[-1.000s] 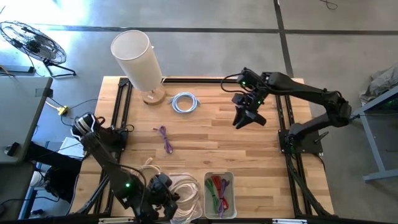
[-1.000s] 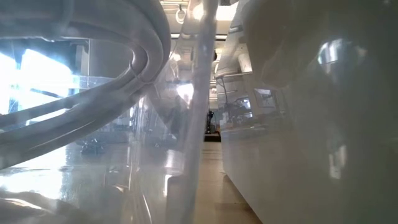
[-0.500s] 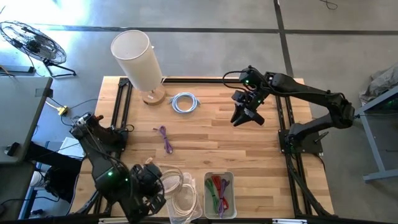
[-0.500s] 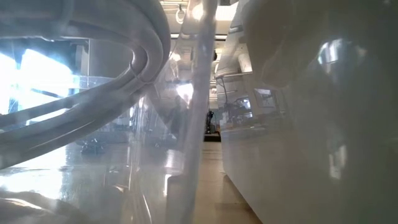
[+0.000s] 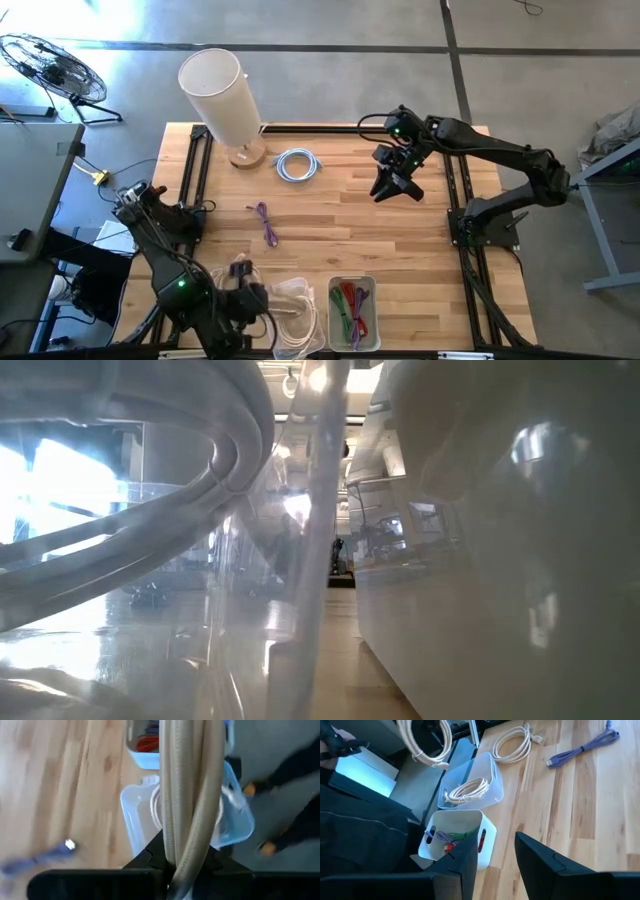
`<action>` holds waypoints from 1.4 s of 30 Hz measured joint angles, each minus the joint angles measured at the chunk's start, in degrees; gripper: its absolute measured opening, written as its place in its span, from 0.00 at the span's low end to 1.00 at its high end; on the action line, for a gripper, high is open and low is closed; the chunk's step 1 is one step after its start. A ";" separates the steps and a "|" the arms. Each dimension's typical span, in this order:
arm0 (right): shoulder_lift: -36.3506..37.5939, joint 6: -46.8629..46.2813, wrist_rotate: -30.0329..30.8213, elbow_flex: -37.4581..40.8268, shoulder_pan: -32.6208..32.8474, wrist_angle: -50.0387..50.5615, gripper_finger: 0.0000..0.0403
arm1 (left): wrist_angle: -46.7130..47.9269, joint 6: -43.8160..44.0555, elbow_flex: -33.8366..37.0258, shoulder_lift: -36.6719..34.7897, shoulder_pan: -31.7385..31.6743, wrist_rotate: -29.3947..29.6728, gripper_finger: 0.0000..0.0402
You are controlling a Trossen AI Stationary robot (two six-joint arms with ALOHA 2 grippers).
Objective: Pick & Place USB Port
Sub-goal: Put the top brown HDMI cable into the transparent bin
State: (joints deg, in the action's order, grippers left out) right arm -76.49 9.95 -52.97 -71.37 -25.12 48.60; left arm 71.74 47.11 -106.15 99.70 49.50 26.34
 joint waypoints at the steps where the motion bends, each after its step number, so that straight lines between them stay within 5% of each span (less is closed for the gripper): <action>1: 0.00 -0.92 -0.01 0.00 0.14 0.00 0.30 | 0.18 -3.87 0.00 0.01 0.00 -0.42 0.08; 6: 0.00 -5.14 1.47 0.00 2.52 -0.04 0.30 | 4.35 -20.45 0.00 0.00 0.00 -7.87 0.08; 12: 0.00 -15.38 11.57 0.00 9.86 -5.01 0.30 | 14.84 -39.16 0.04 0.00 0.00 -16.69 0.08; 22: -0.02 -38.55 24.58 0.00 22.32 -29.92 0.30 | 18.31 -67.90 0.07 -0.89 -0.74 -11.10 0.08; 36: -0.02 -44.62 50.03 0.00 39.31 -36.02 0.30 | 18.08 -89.10 0.07 -2.47 -9.31 -16.31 0.08; 42: -0.02 -42.89 56.39 0.00 44.03 -36.01 0.30 | 11.26 -93.36 0.07 -2.36 -12.52 -17.60 0.08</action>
State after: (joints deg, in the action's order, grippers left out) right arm -76.51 -32.93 3.42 -71.37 18.91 12.59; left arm 83.00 -46.25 -106.08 97.34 36.98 8.74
